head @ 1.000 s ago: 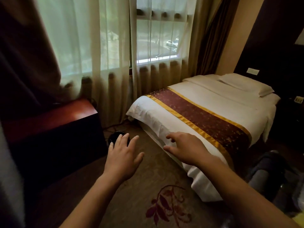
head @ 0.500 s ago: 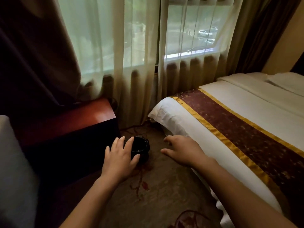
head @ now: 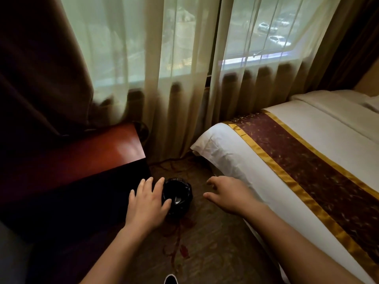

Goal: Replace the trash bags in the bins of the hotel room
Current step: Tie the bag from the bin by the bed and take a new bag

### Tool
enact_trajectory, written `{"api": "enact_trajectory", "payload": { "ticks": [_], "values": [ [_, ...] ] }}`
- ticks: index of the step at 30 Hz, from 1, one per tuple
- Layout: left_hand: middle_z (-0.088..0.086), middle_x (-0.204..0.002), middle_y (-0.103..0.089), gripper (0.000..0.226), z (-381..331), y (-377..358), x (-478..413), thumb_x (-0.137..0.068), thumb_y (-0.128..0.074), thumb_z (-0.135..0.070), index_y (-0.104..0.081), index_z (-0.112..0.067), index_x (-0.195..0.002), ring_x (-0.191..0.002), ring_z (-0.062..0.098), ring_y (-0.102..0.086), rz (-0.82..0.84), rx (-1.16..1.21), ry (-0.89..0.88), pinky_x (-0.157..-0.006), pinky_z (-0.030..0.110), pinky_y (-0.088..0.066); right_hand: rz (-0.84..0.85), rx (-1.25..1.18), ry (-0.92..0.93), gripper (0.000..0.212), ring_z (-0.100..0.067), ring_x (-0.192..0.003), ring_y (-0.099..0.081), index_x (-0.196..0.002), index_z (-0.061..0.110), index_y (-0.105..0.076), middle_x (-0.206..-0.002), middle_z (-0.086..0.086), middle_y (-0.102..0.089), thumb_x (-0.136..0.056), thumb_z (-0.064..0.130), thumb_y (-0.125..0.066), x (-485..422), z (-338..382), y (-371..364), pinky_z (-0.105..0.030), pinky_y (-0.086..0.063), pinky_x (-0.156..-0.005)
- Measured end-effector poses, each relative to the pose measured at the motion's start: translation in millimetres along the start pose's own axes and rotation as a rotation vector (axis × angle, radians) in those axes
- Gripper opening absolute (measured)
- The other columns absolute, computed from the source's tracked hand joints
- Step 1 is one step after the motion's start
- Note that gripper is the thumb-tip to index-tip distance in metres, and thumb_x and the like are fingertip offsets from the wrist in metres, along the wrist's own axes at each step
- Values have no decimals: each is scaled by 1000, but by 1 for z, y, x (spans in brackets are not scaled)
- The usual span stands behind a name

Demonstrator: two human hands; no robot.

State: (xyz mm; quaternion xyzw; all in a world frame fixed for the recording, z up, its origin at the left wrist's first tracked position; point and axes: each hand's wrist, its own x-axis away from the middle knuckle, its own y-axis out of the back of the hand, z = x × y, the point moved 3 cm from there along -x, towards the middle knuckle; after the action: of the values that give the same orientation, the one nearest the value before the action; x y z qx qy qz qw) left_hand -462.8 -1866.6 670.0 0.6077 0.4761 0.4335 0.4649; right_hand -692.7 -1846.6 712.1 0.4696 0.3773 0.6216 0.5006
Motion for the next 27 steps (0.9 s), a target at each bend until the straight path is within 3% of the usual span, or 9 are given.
{"api": "enact_trajectory", "payload": {
  "ticks": [12, 19, 27],
  "values": [
    [6, -164, -17, 71, 17, -34, -143, -97, -39, -55, -9, -32, -157, -152, 25, -10, 82, 14, 68, -120, 47, -16, 39, -45, -12, 49, -18, -107, -64, -134, 32, -52, -118, 5, -66, -91, 54, -56, -161, -28, -7, -41, -56, -84],
    [6, -163, -19, 73, 0, -103, -203, -96, -40, -56, -8, -30, -157, -152, 25, -12, 82, 21, 261, -120, 48, -20, 131, -84, 130, 40, -17, -96, -66, -124, 30, -58, -106, 7, -67, -91, 52, -56, -271, -86, -47, -39, -56, -77],
    [6, -162, -21, 70, -24, -193, -247, -97, -40, -54, -11, -28, -156, -151, 24, -15, 112, 87, 538, -119, 46, -21, 320, -68, 268, 41, -17, -97, -65, -125, 29, -59, -108, 5, -67, -91, 52, -57, -367, -151, -120, -36, -56, -78]
  ]
}}
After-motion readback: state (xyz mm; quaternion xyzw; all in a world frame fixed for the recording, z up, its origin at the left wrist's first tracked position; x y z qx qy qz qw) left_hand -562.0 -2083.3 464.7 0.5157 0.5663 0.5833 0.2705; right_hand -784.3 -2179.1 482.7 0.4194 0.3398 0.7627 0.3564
